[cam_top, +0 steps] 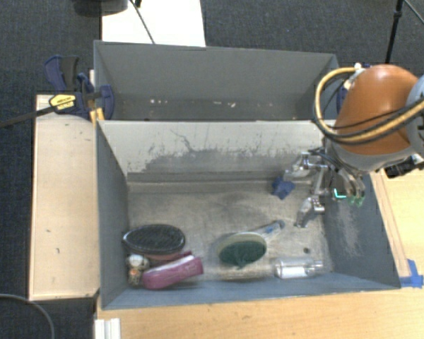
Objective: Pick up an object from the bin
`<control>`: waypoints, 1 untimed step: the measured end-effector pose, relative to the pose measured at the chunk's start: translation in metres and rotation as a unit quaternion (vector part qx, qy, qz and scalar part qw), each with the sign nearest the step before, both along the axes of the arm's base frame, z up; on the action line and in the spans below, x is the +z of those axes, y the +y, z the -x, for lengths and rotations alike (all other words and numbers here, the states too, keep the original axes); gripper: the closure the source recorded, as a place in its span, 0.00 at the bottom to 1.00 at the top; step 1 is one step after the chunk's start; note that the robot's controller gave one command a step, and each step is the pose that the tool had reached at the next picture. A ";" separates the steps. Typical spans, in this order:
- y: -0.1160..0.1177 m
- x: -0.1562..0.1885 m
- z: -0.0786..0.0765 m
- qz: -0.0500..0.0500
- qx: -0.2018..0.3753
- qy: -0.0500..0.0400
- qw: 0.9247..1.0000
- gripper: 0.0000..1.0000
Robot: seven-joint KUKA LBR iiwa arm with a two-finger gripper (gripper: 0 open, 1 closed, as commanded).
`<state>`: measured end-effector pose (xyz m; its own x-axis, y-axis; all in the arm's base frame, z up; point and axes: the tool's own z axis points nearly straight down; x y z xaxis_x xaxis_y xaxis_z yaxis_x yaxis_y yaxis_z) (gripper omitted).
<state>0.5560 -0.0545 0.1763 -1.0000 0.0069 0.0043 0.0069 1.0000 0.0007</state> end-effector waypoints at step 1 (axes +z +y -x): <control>0.083 -0.105 0.041 0.000 0.095 -0.006 0.995 0.00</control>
Offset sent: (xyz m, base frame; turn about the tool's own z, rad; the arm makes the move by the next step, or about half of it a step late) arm -0.0428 0.0817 -0.1063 -0.1931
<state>0.5151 0.0283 0.0714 -0.9831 -0.1828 -0.0068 -0.1828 0.9832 -0.0011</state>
